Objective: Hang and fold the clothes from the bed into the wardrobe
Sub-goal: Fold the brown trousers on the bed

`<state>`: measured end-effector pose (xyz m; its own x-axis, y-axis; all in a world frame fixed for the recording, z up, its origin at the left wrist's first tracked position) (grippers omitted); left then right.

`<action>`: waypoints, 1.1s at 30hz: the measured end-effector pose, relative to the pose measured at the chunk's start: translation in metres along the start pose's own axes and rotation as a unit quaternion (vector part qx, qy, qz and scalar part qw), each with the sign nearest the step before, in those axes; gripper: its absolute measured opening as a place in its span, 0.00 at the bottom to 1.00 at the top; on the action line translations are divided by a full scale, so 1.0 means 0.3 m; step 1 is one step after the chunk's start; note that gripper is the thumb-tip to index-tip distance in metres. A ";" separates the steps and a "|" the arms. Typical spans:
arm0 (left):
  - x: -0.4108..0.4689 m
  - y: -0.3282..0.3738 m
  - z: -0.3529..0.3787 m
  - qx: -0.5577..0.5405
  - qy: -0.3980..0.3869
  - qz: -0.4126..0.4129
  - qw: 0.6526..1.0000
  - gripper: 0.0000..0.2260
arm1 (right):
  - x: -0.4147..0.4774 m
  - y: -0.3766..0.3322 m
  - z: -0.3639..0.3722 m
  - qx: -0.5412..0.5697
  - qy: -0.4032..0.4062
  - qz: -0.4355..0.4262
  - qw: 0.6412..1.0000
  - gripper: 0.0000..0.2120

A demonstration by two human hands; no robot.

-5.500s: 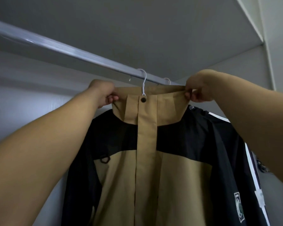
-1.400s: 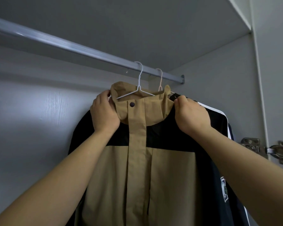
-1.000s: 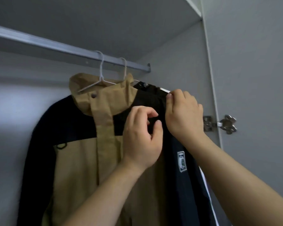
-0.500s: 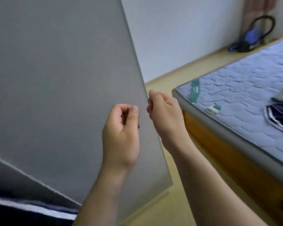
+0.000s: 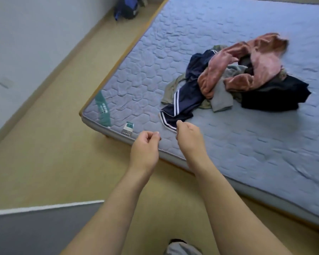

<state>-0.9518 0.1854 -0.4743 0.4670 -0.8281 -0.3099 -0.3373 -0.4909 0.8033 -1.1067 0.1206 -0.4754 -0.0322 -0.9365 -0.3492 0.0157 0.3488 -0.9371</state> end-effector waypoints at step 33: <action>0.791 0.152 0.192 0.094 -0.277 -0.202 0.935 0.07 | 0.928 0.187 -0.115 -0.113 0.158 0.230 0.954 0.07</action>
<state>-0.9035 -0.0491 -0.5406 0.1091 -0.5530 -0.8260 -0.3874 -0.7889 0.4770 -1.1493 -0.1194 -0.6254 -0.3738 -0.6376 -0.6736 -0.1145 0.7524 -0.6487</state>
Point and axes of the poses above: each hand's wrist, its own x-axis towards the middle knuckle, its own z-axis out of the palm, y = z × x, the point moved 8 cm from there along x, towards the middle knuckle, and after that the axes turned 15 degrees about x, right-handed, at the moved point
